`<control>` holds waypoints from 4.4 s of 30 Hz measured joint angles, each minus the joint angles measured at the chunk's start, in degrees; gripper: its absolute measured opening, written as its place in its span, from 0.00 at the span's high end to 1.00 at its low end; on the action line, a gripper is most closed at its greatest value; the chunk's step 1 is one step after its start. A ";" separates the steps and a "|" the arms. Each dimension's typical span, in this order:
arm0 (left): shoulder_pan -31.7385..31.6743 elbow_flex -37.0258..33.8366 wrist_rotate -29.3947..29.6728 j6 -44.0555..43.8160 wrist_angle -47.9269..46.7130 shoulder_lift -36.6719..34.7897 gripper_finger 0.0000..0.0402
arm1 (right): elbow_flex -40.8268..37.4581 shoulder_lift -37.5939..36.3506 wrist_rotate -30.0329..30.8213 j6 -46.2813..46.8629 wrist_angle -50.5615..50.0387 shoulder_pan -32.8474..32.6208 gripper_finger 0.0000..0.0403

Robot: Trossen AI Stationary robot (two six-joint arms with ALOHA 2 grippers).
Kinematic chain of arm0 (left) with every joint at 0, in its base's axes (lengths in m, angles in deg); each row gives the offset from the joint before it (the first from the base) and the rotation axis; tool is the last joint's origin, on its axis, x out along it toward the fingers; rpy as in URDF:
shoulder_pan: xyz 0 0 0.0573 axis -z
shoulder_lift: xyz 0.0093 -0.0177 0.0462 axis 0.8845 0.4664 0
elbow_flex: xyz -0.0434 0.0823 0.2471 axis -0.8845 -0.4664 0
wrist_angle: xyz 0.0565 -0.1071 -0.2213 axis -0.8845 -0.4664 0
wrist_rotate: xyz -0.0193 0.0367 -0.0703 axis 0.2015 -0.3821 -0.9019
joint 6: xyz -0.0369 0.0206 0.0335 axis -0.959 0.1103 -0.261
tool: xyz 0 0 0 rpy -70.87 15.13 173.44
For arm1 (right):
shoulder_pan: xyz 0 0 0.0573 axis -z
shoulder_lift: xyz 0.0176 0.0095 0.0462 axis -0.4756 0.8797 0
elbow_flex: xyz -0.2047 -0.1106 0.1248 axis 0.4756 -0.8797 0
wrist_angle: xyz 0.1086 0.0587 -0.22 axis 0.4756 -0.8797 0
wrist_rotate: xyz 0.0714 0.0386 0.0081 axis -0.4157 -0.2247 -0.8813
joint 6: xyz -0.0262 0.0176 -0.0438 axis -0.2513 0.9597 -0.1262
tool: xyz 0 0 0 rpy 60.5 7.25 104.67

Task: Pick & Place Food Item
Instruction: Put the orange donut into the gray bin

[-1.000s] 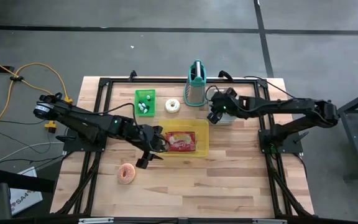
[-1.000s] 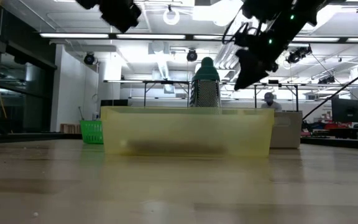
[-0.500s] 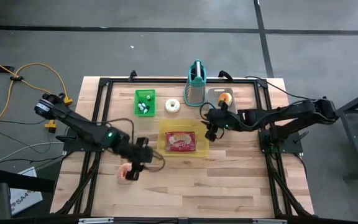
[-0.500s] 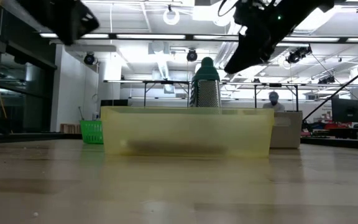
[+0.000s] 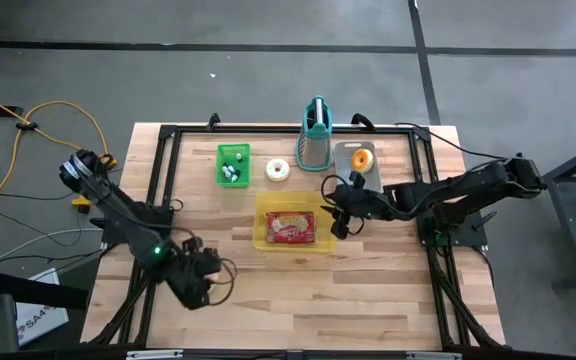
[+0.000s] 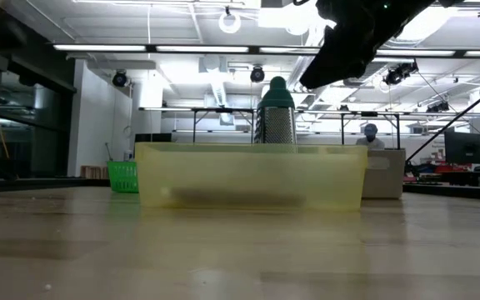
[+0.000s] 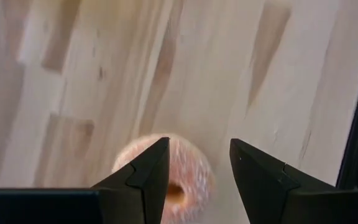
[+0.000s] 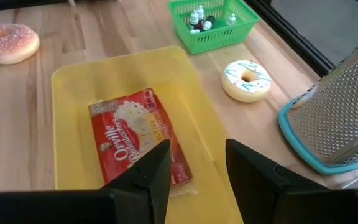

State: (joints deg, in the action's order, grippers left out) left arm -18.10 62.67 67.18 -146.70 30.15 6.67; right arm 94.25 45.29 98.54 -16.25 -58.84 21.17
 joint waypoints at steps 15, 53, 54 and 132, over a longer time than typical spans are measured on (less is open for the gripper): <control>8.41 -0.94 -0.01 -13.45 1.18 8.99 0.59 | -0.04 0.00 -0.14 2.78 1.49 -1.44 0.65; 10.54 -0.94 -2.39 -14.31 -0.67 10.01 0.36 | -0.04 0.00 -0.20 3.02 1.18 -1.42 0.65; 10.58 -0.94 -2.24 -14.33 -0.69 10.01 0.36 | -0.04 0.00 -0.20 3.02 1.18 -1.42 0.65; -2.90 -8.78 -8.98 15.09 22.57 0.58 0.65 | -0.04 0.00 -12.64 3.20 3.11 -1.46 0.65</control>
State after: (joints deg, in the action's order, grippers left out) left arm -21.01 53.89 58.21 -131.61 52.72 7.25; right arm 94.20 45.29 85.91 -13.04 -55.73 19.71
